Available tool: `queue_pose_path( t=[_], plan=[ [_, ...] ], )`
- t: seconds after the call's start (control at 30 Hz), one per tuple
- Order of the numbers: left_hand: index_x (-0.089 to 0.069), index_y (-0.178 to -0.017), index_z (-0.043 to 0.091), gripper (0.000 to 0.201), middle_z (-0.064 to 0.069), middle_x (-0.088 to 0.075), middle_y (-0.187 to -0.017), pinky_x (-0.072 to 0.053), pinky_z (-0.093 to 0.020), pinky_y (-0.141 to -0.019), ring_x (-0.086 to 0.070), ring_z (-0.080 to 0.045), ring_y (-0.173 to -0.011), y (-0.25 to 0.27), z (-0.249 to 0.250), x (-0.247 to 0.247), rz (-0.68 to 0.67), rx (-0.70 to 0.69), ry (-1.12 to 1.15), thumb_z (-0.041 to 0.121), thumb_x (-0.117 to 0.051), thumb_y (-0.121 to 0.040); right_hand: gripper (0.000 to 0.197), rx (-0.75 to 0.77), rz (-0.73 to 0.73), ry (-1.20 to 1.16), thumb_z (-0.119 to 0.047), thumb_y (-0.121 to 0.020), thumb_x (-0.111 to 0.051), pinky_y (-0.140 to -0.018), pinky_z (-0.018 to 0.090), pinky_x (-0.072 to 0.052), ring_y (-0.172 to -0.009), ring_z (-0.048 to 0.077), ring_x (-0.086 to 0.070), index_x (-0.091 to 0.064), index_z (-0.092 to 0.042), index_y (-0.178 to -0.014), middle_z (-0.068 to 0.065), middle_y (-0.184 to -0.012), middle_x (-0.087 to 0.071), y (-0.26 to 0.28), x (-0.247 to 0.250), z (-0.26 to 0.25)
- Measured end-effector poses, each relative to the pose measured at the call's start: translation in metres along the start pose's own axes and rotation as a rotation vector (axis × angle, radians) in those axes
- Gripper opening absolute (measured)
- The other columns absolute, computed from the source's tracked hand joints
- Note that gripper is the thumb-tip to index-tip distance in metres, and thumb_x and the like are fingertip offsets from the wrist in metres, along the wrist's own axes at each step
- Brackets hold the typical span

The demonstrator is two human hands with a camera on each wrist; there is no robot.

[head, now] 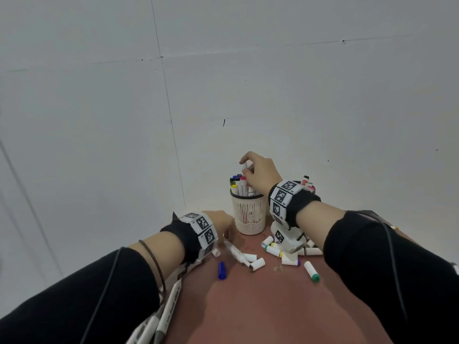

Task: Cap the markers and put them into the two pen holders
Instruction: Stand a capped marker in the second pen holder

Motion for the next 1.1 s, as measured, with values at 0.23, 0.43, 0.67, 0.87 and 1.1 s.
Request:
queue_pose_path(
  t=[0.23,0.43,0.67,0.87,1.1],
  plan=[
    [-0.068,-0.109,0.026,0.027,0.010,-0.062,-0.096,-0.045,-0.024,-0.080,-0.056,-0.009,-0.091,0.030,-0.016,0.021,0.228,0.046,0.194,0.027,-0.070,-0.082,0.019,-0.075,-0.041,-0.047,-0.001,-0.088,-0.059,-0.072,0.024,-0.046,-0.079,0.018,-0.057,-0.067,-0.005,-0.104,0.014,-0.095,-0.067,-0.004,0.003,0.006],
    [-0.069,-0.103,0.026,0.021,0.016,-0.054,-0.081,-0.038,-0.020,-0.072,-0.050,-0.005,-0.080,0.054,-0.016,0.023,0.340,0.078,0.358,0.028,-0.071,-0.082,0.015,-0.086,-0.066,-0.038,0.003,-0.087,-0.058,-0.081,0.030,-0.051,-0.093,0.026,-0.064,-0.069,0.001,-0.097,0.016,-0.105,-0.068,-0.009,-0.001,0.006],
    [-0.073,-0.092,0.023,0.017,0.009,-0.063,-0.077,-0.038,-0.013,-0.057,-0.051,-0.002,-0.065,0.082,-0.002,0.021,0.451,0.131,0.561,0.025,-0.076,-0.076,0.018,-0.085,-0.109,0.037,0.004,-0.087,-0.058,-0.076,0.027,-0.048,-0.094,0.028,-0.064,-0.071,-0.001,-0.099,0.017,-0.103,-0.068,-0.006,0.000,0.000],
    [-0.074,-0.081,0.025,0.017,0.006,-0.066,-0.066,-0.038,-0.013,-0.054,-0.052,-0.003,-0.058,0.112,0.006,0.018,0.533,0.142,0.757,0.020,-0.083,-0.067,0.037,-0.081,-0.196,0.073,0.005,-0.088,-0.049,-0.077,0.031,-0.054,-0.094,0.027,-0.064,-0.068,-0.013,-0.114,0.014,-0.103,-0.068,0.002,0.008,0.001],
    [-0.072,-0.075,0.023,0.022,0.002,-0.064,-0.063,-0.040,-0.014,-0.054,-0.052,-0.006,-0.057,0.140,0.019,0.014,0.652,0.169,0.967,0.022,-0.088,-0.060,0.060,-0.060,-0.287,0.152,0.007,-0.088,-0.045,-0.087,0.038,-0.054,-0.100,0.025,-0.062,-0.050,-0.029,-0.136,0.013,-0.110,-0.066,0.011,0.024,-0.004]
  ],
)
Point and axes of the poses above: each hand's wrist, its own y-axis away from the middle knuckle, its own x-axis out of the back of the hand, z = x × y, the point moved 2 cm from there along -y, towards the middle knuckle
